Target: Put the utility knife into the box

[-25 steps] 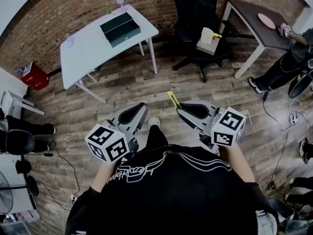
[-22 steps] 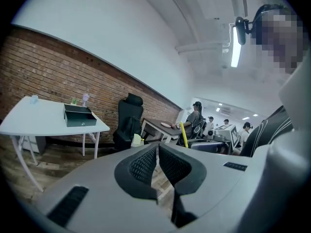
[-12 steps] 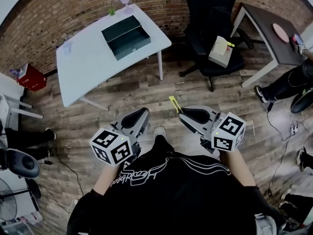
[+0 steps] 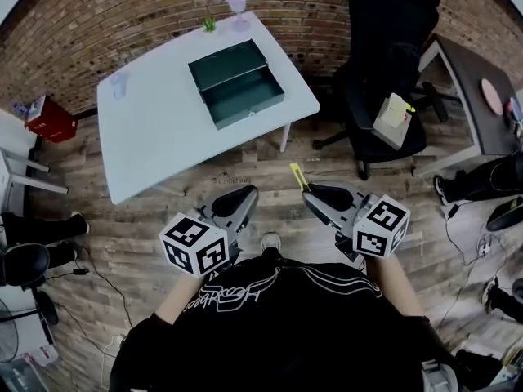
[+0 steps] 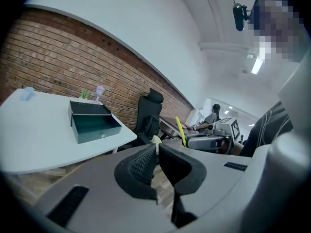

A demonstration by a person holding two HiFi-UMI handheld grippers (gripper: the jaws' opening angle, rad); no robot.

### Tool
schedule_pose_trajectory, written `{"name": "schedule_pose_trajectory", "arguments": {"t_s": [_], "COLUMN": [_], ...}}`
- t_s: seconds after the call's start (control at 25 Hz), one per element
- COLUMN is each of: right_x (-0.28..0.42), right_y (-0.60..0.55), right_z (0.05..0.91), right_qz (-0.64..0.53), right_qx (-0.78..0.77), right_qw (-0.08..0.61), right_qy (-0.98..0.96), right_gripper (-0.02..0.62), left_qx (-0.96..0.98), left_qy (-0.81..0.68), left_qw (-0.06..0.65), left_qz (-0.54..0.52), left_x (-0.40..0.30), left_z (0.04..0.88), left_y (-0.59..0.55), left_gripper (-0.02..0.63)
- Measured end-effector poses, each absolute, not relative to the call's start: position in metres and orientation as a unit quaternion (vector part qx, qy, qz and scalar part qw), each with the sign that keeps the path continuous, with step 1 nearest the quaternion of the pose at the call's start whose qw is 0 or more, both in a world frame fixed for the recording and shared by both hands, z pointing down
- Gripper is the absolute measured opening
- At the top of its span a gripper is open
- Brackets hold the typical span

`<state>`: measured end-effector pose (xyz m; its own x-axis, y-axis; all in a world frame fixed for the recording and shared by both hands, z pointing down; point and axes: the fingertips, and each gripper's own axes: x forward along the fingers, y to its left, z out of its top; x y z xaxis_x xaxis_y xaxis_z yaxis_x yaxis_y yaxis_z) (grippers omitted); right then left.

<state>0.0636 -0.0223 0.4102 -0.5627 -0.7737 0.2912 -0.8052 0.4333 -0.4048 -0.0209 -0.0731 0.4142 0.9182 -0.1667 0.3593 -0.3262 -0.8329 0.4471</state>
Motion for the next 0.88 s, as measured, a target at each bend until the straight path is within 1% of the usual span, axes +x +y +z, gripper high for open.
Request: {"name": "schedule_pose_trajectory", "arguments": {"t_s": [0.2,0.4,0.88], "right_x": [0.064,0.068,0.085], "right_y": [-0.062,-0.086,-0.174], "right_z": [0.41,0.416,0.419], "right_qz": [0.245,0.249,0.236], "right_qx": [0.47,0.464,0.411], "right_qw": [0.043,0.04,0.083], "right_qy": [-0.847,-0.849,-0.877], "right_gripper": [0.055,0.055,0.055], "left_qx": [0.944,0.944,0.926], "left_qy": [-0.137,-0.15,-0.235], "left_qw": [0.253,0.247,0.262], "left_qz": [0.16,0.157,0.137], "left_x": [-0.024,-0.022,-0.029], "left_z": [0.415,0.412,0.41], "left_y": [-0.11,-0.131,-0.197], "left_gripper": [0.041,0.041,0.041]}}
